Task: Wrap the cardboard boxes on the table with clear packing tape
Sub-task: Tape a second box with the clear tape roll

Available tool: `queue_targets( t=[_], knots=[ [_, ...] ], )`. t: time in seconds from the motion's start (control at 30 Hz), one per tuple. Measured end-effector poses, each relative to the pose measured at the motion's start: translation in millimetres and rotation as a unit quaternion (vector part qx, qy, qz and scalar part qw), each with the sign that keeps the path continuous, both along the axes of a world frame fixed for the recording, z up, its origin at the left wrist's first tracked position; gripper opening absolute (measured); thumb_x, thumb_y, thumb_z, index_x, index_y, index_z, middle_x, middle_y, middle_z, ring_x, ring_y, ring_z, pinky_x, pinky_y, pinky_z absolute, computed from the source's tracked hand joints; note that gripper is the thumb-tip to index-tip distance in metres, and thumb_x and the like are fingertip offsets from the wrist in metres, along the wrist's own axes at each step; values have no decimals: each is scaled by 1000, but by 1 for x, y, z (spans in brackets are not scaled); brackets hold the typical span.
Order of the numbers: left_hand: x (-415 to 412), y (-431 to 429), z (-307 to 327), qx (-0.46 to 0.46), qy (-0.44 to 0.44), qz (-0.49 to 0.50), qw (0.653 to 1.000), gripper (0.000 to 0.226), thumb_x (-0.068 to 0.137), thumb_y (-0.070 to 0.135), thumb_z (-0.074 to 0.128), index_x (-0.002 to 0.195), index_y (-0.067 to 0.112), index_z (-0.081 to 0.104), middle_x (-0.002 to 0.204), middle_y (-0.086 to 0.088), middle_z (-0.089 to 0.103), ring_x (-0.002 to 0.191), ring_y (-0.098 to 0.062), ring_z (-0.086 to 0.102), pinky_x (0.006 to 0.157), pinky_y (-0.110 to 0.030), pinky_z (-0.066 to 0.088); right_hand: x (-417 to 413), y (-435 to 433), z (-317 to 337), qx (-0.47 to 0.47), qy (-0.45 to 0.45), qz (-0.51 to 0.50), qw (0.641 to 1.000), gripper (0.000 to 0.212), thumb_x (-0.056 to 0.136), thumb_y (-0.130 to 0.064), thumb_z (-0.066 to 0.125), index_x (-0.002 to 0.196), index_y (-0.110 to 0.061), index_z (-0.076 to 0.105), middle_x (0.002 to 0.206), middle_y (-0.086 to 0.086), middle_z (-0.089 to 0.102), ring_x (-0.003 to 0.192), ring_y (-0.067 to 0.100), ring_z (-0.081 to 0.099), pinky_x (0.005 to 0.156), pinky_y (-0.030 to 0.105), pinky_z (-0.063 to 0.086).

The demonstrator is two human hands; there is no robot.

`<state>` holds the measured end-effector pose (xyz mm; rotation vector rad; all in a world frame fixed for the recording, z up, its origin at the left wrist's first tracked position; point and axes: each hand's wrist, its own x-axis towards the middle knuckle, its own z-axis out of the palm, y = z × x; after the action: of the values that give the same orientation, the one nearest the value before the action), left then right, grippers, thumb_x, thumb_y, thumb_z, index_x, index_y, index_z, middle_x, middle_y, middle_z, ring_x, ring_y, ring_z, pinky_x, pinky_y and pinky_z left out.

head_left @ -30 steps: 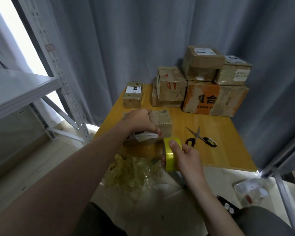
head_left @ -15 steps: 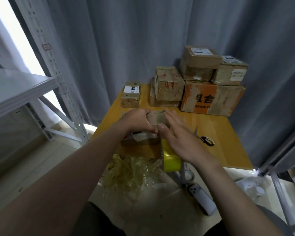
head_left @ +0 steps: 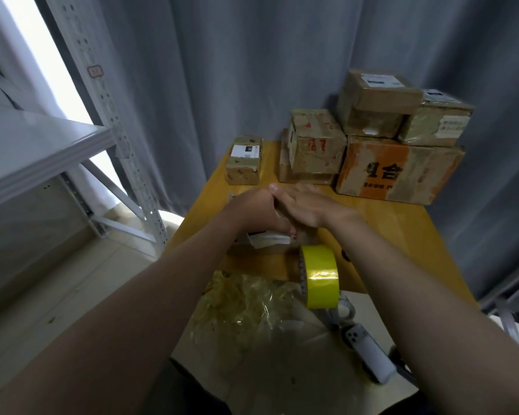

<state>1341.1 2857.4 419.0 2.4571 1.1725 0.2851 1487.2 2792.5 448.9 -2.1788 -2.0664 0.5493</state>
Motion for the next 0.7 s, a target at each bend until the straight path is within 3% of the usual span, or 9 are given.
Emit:
queue_targets(
  t=[0.1,0.17,0.33,0.4,0.5,0.57,0.63,0.7],
  knots=[
    [0,1,-2,-12,-15,3,1000,47,66,52,90,103,38,66,92,15,67,86,-7,64,73,-31,56,1,1,-3,16,6,-2,1000,85,100,-72,0,162,-23,30,169,10,25,157,28,15,125,47,9],
    [0,0,-2,1,-5,0,1000,45,64,61,83,97,36,66,92,17,69,86,-8,65,74,-34,58,1,-3,-7,19,5,9,1000,85,100,-71,1,163,-21,29,171,5,21,159,23,9,127,46,4],
    [0,0,5,0,25,-14,1000,34,78,54,70,101,29,65,88,8,67,84,-18,63,69,-33,50,-4,-40,-9,14,27,22,999,79,102,-69,9,166,-22,8,173,-4,-2,159,13,-8,128,42,-2],
    [-1,-3,7,-8,13,2,1000,44,78,46,74,111,18,66,97,-2,70,88,-22,63,68,-33,49,-4,-62,-9,23,37,26,999,76,104,-65,13,166,-21,9,173,-5,-1,158,10,-6,129,41,-1],
    [-1,-13,13,-31,11,21,999,84,63,53,83,136,18,62,121,0,69,108,-22,63,90,-42,57,-1,-89,-8,41,55,37,997,73,106,-60,25,166,-20,13,173,-5,2,158,8,-3,129,39,3],
    [0,-18,17,-39,8,24,999,83,65,53,86,137,18,61,119,2,70,104,-18,64,92,-45,57,-2,-104,-8,64,103,32,992,75,106,-51,46,166,-19,14,173,-5,7,156,4,5,124,27,11],
    [-1,-19,18,-48,-3,22,999,79,68,53,88,134,18,63,112,3,72,97,-16,65,90,-45,57,-8,-118,-11,97,208,-17,973,81,101,-39,64,164,-22,17,167,-5,25,141,0,26,110,17,26],
    [-2,-20,20,-59,-6,25,998,81,67,54,89,134,19,63,112,5,71,97,-14,65,90,-44,58,-12,-127,-21,151,285,-128,938,89,92,-43,74,161,-25,21,157,-5,32,132,5,35,105,25,36]
  ],
)
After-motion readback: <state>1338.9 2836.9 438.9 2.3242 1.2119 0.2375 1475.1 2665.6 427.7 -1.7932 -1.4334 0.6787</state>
